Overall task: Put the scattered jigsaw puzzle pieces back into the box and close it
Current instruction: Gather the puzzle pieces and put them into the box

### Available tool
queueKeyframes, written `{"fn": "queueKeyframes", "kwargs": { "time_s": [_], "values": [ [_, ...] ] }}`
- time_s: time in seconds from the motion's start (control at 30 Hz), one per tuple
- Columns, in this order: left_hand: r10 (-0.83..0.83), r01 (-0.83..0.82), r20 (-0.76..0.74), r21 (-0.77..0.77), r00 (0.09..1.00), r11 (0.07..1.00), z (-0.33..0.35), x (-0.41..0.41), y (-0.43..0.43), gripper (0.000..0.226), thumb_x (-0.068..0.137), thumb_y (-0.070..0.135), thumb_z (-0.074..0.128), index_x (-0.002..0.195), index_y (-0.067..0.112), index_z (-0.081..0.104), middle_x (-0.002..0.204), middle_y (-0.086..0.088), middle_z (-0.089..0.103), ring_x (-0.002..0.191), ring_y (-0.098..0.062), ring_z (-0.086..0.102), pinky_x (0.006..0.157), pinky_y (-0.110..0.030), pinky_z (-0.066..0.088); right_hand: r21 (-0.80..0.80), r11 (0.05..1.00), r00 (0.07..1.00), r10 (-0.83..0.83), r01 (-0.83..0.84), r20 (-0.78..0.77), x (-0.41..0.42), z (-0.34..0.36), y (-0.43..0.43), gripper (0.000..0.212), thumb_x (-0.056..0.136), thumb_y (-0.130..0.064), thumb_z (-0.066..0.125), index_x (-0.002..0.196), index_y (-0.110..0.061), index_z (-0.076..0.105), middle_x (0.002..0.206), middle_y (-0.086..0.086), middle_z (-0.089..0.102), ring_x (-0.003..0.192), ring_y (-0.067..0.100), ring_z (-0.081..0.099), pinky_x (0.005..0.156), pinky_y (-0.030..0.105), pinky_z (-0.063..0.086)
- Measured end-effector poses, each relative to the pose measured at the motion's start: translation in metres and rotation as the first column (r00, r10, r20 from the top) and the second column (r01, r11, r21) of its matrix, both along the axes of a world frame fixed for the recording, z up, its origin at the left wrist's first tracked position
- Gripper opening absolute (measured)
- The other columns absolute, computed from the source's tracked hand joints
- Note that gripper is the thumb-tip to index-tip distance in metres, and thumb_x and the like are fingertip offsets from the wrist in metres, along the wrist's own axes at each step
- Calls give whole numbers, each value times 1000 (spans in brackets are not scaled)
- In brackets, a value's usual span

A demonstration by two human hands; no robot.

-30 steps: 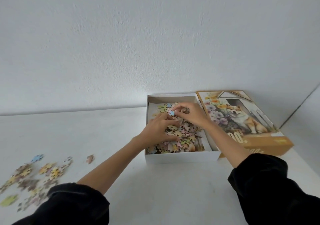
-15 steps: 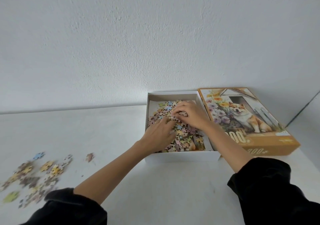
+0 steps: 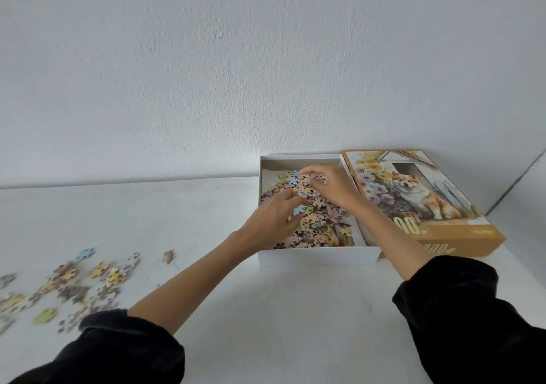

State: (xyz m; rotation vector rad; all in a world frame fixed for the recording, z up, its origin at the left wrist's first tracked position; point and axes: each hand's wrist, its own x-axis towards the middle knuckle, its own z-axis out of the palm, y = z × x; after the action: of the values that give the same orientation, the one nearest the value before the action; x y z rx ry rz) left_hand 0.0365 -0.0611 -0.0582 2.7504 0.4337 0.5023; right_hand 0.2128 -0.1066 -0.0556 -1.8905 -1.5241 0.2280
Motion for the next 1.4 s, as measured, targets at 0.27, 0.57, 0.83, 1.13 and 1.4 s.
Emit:
{"fn": "queueKeyframes", "kwargs": {
  "time_s": [0.27,0.57,0.83,1.13,1.4],
  "values": [
    [-44,55,113,-92,993,994,18,-58,-1,26,91,17,54,115,11,59,112,-6,59,97,-19,57,82,-26,45,114,992,997,67,-62,-42,-64,26,7,23,88,-14,56,109,-14,66,110,2,68,100,6,58,88,18,40],
    [26,-17,91,-95,995,995,22,-163,16,26,90,18,55,116,15,59,111,-2,62,100,-14,57,87,-23,44,89,988,990,129,-124,-57,-161,33,28,19,88,-17,57,104,-19,68,109,-2,68,100,11,58,88,28,44],
    [138,-136,17,-103,990,985,8,-281,49,25,90,18,56,114,14,61,112,-4,62,98,-18,60,84,-22,43,30,977,969,215,-213,-125,-263,2,54,19,88,-15,57,103,-20,68,107,-4,68,98,11,58,89,28,46],
    [131,-134,-59,-52,990,990,-32,-355,71,37,91,39,49,119,16,55,120,-7,55,107,-20,55,90,-30,46,-49,994,991,97,-93,94,-327,-49,60,28,87,-30,59,115,-28,62,133,3,50,129,21,36,106,39,30],
    [237,-231,-216,53,947,972,-62,-373,87,72,85,61,-2,144,27,23,155,2,13,144,-14,3,119,-39,4,-320,945,964,145,-69,221,-359,-64,50,53,97,-43,23,146,-26,11,157,1,-5,143,17,-10,114,29,-5]
  ]
}}
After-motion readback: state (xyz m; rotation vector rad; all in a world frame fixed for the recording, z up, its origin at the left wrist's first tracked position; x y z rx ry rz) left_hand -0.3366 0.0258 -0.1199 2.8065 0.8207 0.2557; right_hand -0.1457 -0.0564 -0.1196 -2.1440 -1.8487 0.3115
